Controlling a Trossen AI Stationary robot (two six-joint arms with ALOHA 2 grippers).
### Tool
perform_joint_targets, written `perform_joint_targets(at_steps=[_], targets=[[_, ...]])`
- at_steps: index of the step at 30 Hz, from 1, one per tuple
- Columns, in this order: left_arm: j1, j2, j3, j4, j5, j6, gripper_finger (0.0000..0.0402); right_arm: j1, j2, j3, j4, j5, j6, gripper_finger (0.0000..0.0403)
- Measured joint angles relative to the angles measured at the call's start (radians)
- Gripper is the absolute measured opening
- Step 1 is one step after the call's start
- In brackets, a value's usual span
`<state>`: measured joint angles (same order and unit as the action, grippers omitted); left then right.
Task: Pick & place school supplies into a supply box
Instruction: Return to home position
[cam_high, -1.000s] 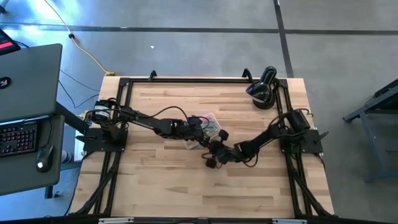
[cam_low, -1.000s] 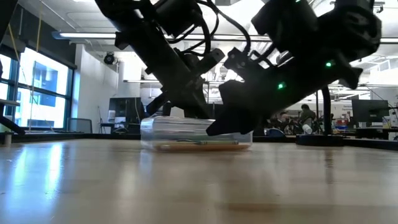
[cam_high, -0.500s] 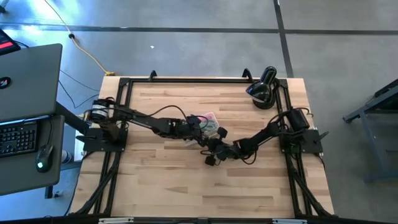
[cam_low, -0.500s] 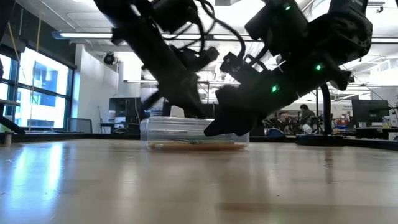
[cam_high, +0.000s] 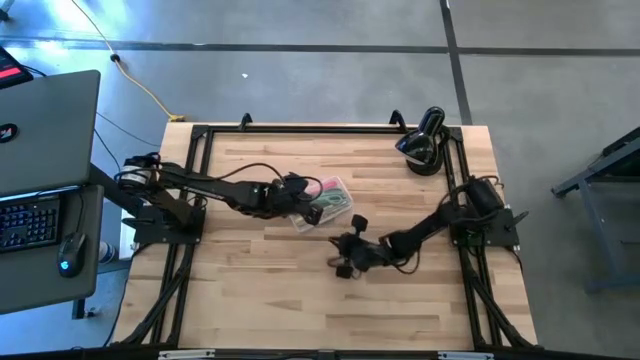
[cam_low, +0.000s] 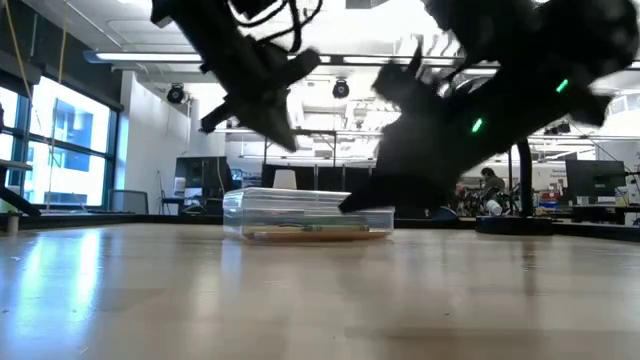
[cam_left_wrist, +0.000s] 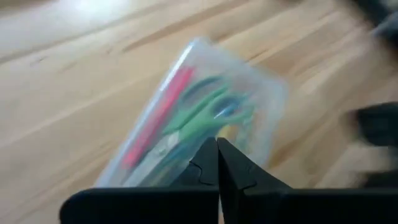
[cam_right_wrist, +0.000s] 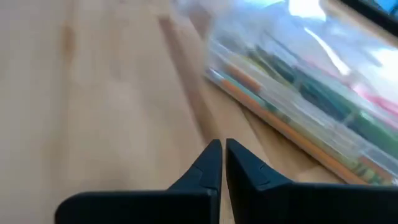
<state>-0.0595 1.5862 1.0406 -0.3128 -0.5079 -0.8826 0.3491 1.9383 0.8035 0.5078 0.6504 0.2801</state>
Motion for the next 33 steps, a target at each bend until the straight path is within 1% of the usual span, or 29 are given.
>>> perform_joint_targets(at_steps=[2, 5, 8, 10, 12, 14, 15, 16, 17, 18, 20, 22, 23, 25, 26, 28, 30, 31, 33], targets=[[0.000, -0.001, -0.001, -0.055, 0.001, -0.012, 0.0030, 0.036, -0.043, 0.000, -0.036, 0.003, 0.000, 0.0000], [0.000, -0.034, 0.000, -0.124, 0.008, 0.002, 0.0030, 0.093, -0.160, 0.000, -0.161, 0.020, -0.002, 0.0000], [0.000, -0.098, -0.001, -0.219, 0.009, 0.014, 0.0022, 0.150, -0.320, 0.001, -0.354, 0.110, -0.033, 0.0000], [-0.012, -0.171, -0.001, -0.294, 0.004, 0.020, 0.0020, 0.187, -0.440, 0.001, -0.516, 0.175, -0.035, 0.0000], [-0.033, -0.251, 0.002, -0.335, -0.024, 0.054, 0.0022, 0.219, -0.555, 0.001, -0.687, 0.216, -0.016, 0.0000], [-0.065, -0.343, 0.000, -0.451, -0.061, 0.068, 0.0027, 0.252, -0.659, 0.001, -0.866, 0.215, 0.046, 0.0000], [-0.087, -0.390, 0.001, -0.483, -0.086, 0.072, 0.0029, 0.271, -0.711, -0.004, -0.943, 0.216, 0.088, 0.0000], [-0.112, -0.438, 0.000, -0.531, -0.114, 0.085, 0.0030, 0.294, -0.763, -0.023, -0.996, 0.218, 0.124, 0.0000], [-0.143, -0.486, -0.011, -0.575, -0.145, 0.097, 0.0031, 0.311, -0.809, -0.055, -1.012, 0.225, 0.144, 0.0000], [-0.178, -0.527, -0.026, -0.591, -0.170, 0.116, 0.0031, 0.332, -0.866, -0.098, -1.006, 0.239, 0.151, 0.0000], [-0.259, -0.616, -0.082, -0.544, -0.201, 0.173, 0.0029, 0.380, -0.973, -0.205, -0.953, 0.263, 0.153, 0.0000], [-0.338, -0.704, -0.182, -0.456, -0.200, 0.236, 0.0026, 0.408, -1.081, -0.331, -0.815, 0.265, 0.095, 0.0000], [-0.371, -0.747, -0.237, -0.363, -0.200, 0.277, 0.0025, 0.420, -1.137, -0.395, -0.729, 0.248, 0.049, 0.0000], [-0.423, -0.838, -0.357, -0.177, -0.186, 0.380, 0.0024, 0.427, -1.238, -0.521, -0.519, 0.176, -0.072, 0.0000], [-0.442, -0.880, -0.421, -0.074, -0.169, 0.428, 0.0023, 0.424, -1.286, -0.582, -0.391, 0.122, -0.145, 0.0000], [-0.455, -0.945, -0.537, 0.158, -0.107, 0.520, 0.0025, 0.412, -1.374, -0.693, -0.168, -0.008, -0.280, 0.0000], [-0.451, -0.992, -0.640, 0.323, -0.049, 0.622, 0.0028, 0.393, -1.445, -0.785, 0.024, -0.098, -0.385, 0.0000], [-0.451, -1.009, -0.688, 0.397, -0.029, 0.668, 0.0030, 0.383, -1.482, -0.793, 0.032, -0.116, -0.416, 0.0000], [-0.451, -1.038, -0.774, 0.512, 0.002, 0.739, 0.0031, 0.365, -1.532, -0.781, -0.027, -0.122, -0.430, 0.0000]])
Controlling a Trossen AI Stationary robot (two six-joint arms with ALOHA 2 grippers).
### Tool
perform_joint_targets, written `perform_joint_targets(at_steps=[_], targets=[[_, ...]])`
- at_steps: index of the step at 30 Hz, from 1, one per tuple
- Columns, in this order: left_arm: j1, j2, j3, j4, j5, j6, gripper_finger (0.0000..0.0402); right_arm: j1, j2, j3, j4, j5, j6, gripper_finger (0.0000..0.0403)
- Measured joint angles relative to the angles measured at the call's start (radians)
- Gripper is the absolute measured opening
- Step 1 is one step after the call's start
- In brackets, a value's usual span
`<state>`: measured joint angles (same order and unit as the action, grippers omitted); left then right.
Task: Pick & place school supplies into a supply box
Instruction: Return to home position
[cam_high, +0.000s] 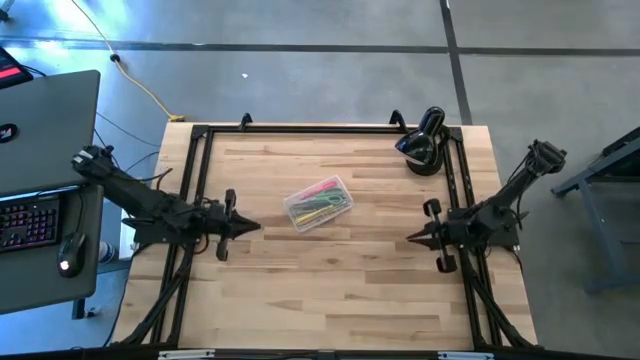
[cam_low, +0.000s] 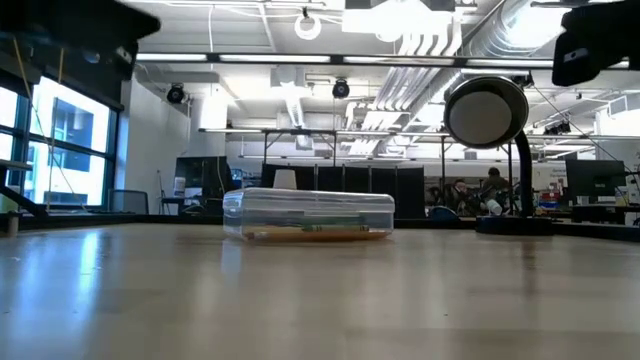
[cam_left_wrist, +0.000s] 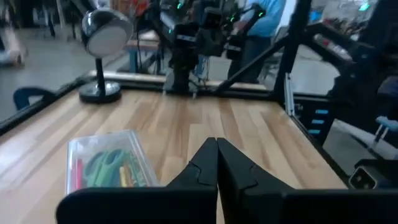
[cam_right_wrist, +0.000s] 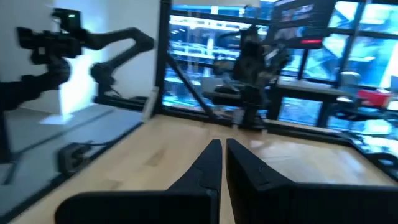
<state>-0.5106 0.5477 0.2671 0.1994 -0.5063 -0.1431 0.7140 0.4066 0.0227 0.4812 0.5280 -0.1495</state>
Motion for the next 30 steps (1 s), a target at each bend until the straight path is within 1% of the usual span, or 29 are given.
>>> perform_joint_targets(at_steps=[3, 7, 8, 10, 11, 14, 16, 18, 21, 23, 25, 27, 30], targets=[[0.000, -0.027, -0.112, 0.133, 0.003, 0.060, 0.0027, -0.025, -0.046, -0.001, -0.039, 0.010, -0.031, 0.0000], [0.000, -0.050, -0.240, 0.309, 0.036, 0.094, 0.0025, -0.048, -0.077, -0.013, -0.070, -0.044, -0.008, 0.0000], [0.000, -0.053, -0.252, 0.321, 0.046, 0.097, 0.0026, -0.052, -0.078, -0.013, -0.077, -0.051, 0.003, 0.0000], [0.000, -0.062, -0.249, 0.288, 0.048, 0.087, 0.0029, -0.057, -0.077, -0.013, -0.085, -0.051, 0.006, 0.0000], [0.000, -0.062, -0.249, 0.299, 0.049, 0.091, 0.0031, -0.060, -0.078, -0.013, -0.083, -0.045, -0.004, 0.0000], [0.000, -0.063, -0.249, 0.303, 0.053, 0.100, 0.0031, -0.061, -0.078, -0.013, -0.077, 0.013, -0.045, 0.0000], [0.000, -0.063, -0.249, 0.299, 0.070, 0.087, 0.0029, -0.061, -0.080, -0.013, -0.076, 0.081, -0.069, 0.0000], [0.000, -0.061, -0.249, 0.298, 0.074, 0.066, 0.0029, -0.061, -0.080, -0.013, -0.079, 0.179, -0.073, 0.0000], [0.000, -0.060, -0.249, 0.255, 0.033, 0.025, 0.0034, -0.061, -0.080, -0.013, -0.089, 0.311, -0.055, 0.0000], [0.000, -0.060, -0.249, 0.191, 0.016, -0.004, 0.0039, -0.061, -0.080, -0.013, -0.096, 0.373, -0.033, 0.0000], [0.000, -0.060, -0.250, 0.123, 0.015, -0.046, 0.0044, -0.061, -0.080, -0.013, -0.096, 0.402, -0.026, 0.0000], [0.000, -0.060, -0.250, 0.072, 0.015, -0.080, 0.0047, -0.061, -0.080, -0.013, -0.096, 0.408, -0.039, 0.0000], [0.000, -0.060, -0.250, 0.044, 0.015, -0.097, 0.0048, -0.061, -0.080, -0.013, -0.096, 0.408, -0.042, 0.0000]])
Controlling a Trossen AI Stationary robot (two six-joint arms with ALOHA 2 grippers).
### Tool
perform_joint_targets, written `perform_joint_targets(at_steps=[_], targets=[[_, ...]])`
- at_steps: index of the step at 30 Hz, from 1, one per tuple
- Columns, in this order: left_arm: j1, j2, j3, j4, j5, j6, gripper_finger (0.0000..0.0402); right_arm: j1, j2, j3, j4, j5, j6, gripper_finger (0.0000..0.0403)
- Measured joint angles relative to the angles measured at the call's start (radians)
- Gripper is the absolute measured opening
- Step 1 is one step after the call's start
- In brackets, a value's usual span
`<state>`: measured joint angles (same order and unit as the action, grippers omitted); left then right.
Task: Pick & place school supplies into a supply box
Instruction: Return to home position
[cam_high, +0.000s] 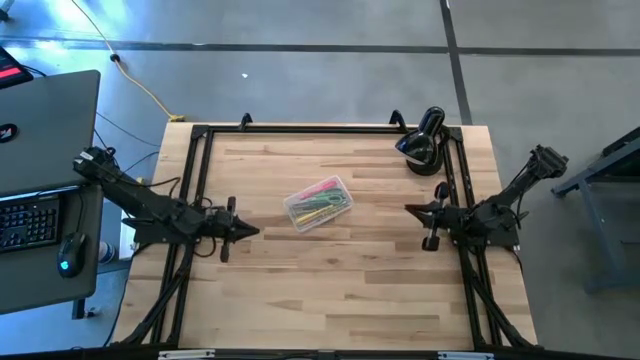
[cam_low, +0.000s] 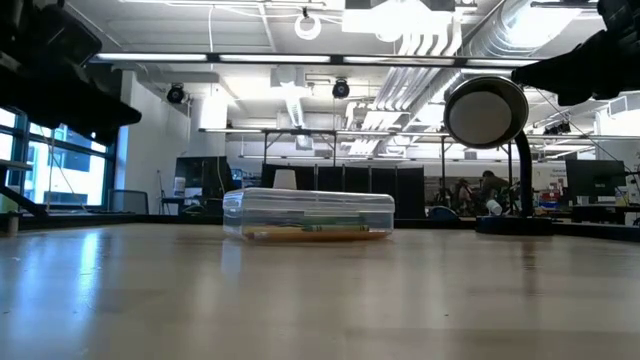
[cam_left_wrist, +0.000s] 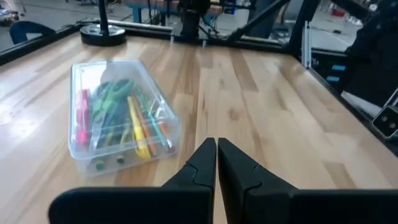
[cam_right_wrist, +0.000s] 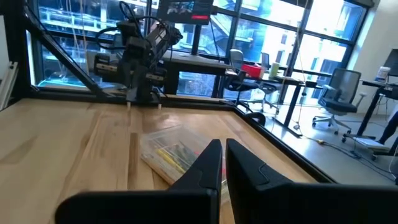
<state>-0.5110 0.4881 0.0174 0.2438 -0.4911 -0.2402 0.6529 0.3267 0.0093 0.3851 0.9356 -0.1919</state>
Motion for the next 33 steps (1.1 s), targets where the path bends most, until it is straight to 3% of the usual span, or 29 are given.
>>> perform_joint_targets(at_steps=[8, 33], targets=[[0.000, 0.001, 0.000, -0.091, 0.016, -0.020, 0.0045, 0.000, 0.000, 0.000, 0.000, 0.000, 0.008, 0.0000], [0.000, 0.000, -0.001, -0.090, 0.039, -0.027, 0.0045, 0.000, 0.000, 0.000, -0.001, 0.000, 0.008, 0.0000]])
